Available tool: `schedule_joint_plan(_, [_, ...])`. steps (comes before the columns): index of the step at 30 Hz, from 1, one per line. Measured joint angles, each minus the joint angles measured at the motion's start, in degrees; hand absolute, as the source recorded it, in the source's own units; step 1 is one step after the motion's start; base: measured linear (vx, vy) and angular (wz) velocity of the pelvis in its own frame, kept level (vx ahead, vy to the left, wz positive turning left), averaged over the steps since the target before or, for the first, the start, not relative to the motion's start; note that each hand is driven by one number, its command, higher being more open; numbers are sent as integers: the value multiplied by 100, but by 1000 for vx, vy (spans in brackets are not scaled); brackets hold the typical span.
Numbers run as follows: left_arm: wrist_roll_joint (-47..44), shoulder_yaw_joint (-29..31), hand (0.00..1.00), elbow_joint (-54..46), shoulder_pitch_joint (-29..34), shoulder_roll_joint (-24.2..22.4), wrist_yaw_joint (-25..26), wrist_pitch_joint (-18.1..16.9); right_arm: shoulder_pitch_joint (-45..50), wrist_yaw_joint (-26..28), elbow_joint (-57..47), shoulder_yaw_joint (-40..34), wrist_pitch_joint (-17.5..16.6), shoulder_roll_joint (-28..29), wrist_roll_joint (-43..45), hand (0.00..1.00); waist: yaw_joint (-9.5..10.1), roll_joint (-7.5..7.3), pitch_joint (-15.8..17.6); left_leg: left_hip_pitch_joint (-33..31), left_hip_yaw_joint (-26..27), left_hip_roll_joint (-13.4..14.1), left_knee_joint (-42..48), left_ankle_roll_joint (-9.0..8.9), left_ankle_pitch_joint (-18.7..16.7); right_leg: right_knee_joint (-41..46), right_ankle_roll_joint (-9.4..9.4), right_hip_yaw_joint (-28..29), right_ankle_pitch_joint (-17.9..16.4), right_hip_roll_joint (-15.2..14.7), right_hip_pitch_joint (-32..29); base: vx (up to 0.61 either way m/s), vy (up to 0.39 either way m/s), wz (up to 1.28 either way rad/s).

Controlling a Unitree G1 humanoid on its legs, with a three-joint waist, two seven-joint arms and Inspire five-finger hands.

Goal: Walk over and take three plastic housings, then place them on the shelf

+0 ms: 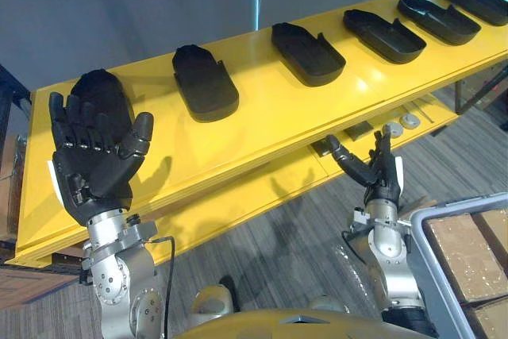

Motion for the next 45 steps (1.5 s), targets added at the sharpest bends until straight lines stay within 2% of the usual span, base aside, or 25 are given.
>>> schedule_joint_plan(4, [-9, 193, 100, 0, 3, 33, 116, 0, -540, 28, -1, -239, -187, -475, -547, 100, 61, -11, 2, -99, -328, 6, 92, 1, 24, -546, 34, -197, 46, 173, 458, -18, -14, 43])
schedule_joint_plan(7, [-147, 427, 100, 0, 96, -48, 199, -2, -1826, -22, 310, -282, -314, -1272, -895, 100, 159, 51, 33, -495, -624, 124, 370, -85, 78, -882, 5, -563, -7, 408, 573, -88, -74, 45])
schedule_joint_plan(8, [-325, 396, 100, 1, 108, -91, 156, 6, -2392, -52, 673, -279, -324, -1503, -1023, 100, 219, 63, 43, -576, -700, 137, 442, -117, 115, -1047, 27, -789, -33, 503, 713, -115, -73, 49])
schedule_joint_plan(11, [-465, 252, 100, 2, 219, -127, -113, 26, -3241, -160, 1256, -270, -311, -2071, -1387, 100, 340, 64, 50, -727, -801, 115, 441, -107, 255, -1373, 96, -1361, -154, 627, 1031, -127, -102, 79])
schedule_joint_plan(12, [-461, 144, 100, 17, 335, -130, -330, 27, -3678, -211, 1538, -193, -186, -2550, -1619, 100, 393, 109, 75, -870, -556, 227, 404, -52, 209, -1464, 157, -1771, -225, 681, 1123, -131, -78, 87])
schedule_joint_plan(13, [-462, 121, 100, 25, 339, -127, -360, 27, -3740, -233, 1593, -164, -156, -2642, -1660, 100, 388, 125, 81, -889, -492, 259, 395, -51, 218, -1464, 155, -1854, -226, 673, 1136, -126, -37, 123])
schedule_joint_plan(15, [-479, -92, 100, 48, 364, -127, -545, 33, -4195, -312, 2146, 78, 70, -3141, -1832, 100, 375, 198, 85, -889, -139, 341, 84, -45, 559, -1448, 154, -2250, -226, 660, 1180, -66, 41, 98])
schedule_joint_plan(16, [-478, -204, 100, 50, 399, -104, -628, 36, -4514, -244, 2514, 265, 353, -3245, -1993, 100, 405, 235, 79, -837, -91, 302, -192, -37, 879, -1416, 155, -2365, -226, 653, 1183, -40, 57, 58])
schedule_joint_plan(18, [-488, -423, 100, 153, 411, 1, -719, 56, -4879, -113, 3124, 623, 818, -3302, -2025, 100, 568, 228, 91, -589, -101, 124, -786, 51, 1254, -1289, 155, -2443, -226, 544, 1166, -13, 64, 32])
schedule_joint_plan(19, [-492, -433, 100, 166, 411, 5, -736, 68, -4919, -94, 3185, 672, 875, -3302, -2039, 100, 578, 228, 91, -561, -109, 98, -850, 59, 1291, -1271, 155, -2459, -226, 520, 1166, -10, 93, 22])
schedule_joint_plan(20, [-506, -472, 100, 208, 406, 10, -774, 141, -5043, 30, 3438, 816, 1107, -3303, -2277, 100, 628, 235, 96, -452, -121, 1, -1097, 107, 1415, -1215, 158, -2508, -228, 448, 1171, -14, 95, 16])
schedule_joint_plan(21, [-506, -495, 100, 237, 400, 14, -774, 163, -5101, 81, 3563, 878, 1222, -3303, -2382, 100, 648, 240, 97, -420, -131, -41, -1184, 135, 1462, -1185, 158, -2536, -228, 417, 1170, -25, 135, 21])
schedule_joint_plan(23, [-512, -530, 100, 419, 349, 31, -760, 220, -5323, 316, 4025, 1084, 1662, -3305, -2519, 100, 670, 252, 151, -334, -186, -198, -1439, 217, 1587, -1014, 186, -2551, -250, 264, 1135, -37, 154, 20])
schedule_joint_plan(26, [-621, -555, 100, 510, 175, 123, -745, 294, -5614, 420, 4440, 1100, 2109, -3352, -2370, 100, 673, 280, 463, -313, -210, -285, -1452, 219, 1583, -860, 179, -2543, -276, 134, 1124, -55, 141, 9])
schedule_joint_plan(32, [-705, -622, 100, 510, 66, 197, -742, 306, -5613, 428, 4672, 865, 2316, -3481, -1933, 100, 652, 315, 717, -387, -183, -330, -1457, 272, 1618, -835, 185, -2421, -278, 89, 1023, -45, 53, 0])
schedule_joint_plan(38, [-707, -654, 100, 510, 76, 201, -742, 305, -5605, -119, 4748, 570, 2341, -3512, -1896, 100, 638, 329, 740, -434, -173, -315, -1460, 331, 1676, -758, 184, -2376, -282, 77, 933, 0, 0, 0])
schedule_joint_plan(45, [-708, -676, 100, 511, 94, 206, -745, 304, -5604, -129, 4971, 517, 2378, -3705, -1616, 100, 643, 361, 758, -432, -201, -309, -1480, 324, 1734, -685, 184, -2370, -338, 70, 926, -24, 3, 1])
